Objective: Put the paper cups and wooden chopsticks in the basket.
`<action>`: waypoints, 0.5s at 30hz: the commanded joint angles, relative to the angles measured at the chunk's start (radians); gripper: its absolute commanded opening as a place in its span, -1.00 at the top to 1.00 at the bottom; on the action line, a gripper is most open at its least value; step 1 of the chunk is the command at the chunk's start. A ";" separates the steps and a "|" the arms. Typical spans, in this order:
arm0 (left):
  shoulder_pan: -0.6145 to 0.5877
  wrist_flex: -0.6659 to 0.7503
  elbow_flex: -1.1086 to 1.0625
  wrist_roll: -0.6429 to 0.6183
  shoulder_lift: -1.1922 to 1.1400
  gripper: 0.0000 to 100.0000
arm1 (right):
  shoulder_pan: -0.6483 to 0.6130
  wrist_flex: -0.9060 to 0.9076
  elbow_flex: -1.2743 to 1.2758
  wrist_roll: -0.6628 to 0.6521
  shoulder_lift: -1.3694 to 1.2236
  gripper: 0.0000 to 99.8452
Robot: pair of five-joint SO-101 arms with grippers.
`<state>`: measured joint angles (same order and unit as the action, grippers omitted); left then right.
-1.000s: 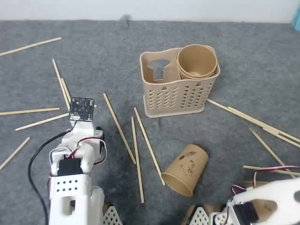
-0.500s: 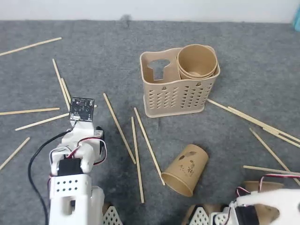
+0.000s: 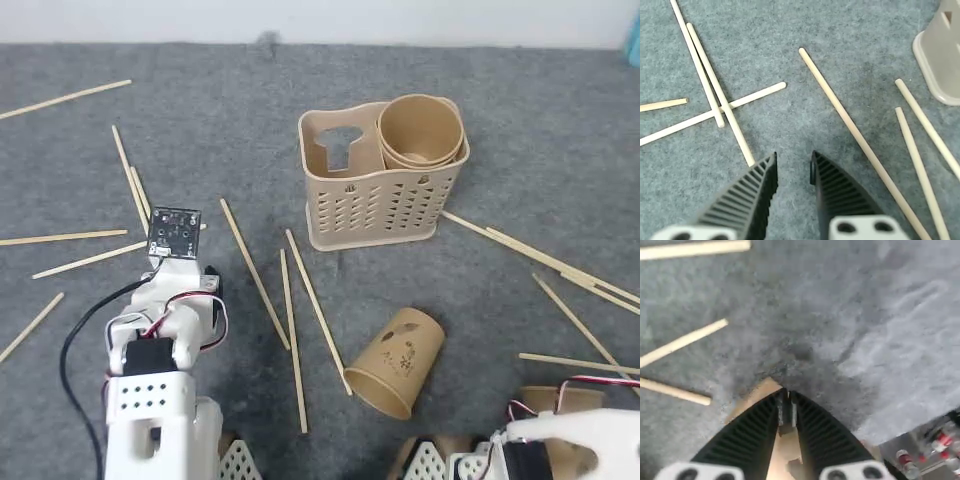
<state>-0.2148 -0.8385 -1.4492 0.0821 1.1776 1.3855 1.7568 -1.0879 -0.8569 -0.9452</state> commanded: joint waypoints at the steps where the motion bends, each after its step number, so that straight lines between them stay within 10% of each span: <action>1: 0.002 0.021 0.004 0.008 0.017 0.79 | -0.007 0.036 -0.005 0.005 0.081 0.98; 15: 0.002 0.021 0.004 0.008 0.017 0.79 | -0.074 0.031 -0.018 0.014 0.096 0.98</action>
<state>-0.2148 -0.8385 -1.4492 0.0821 1.1776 1.3502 1.7568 -1.0848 -0.8569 -0.9452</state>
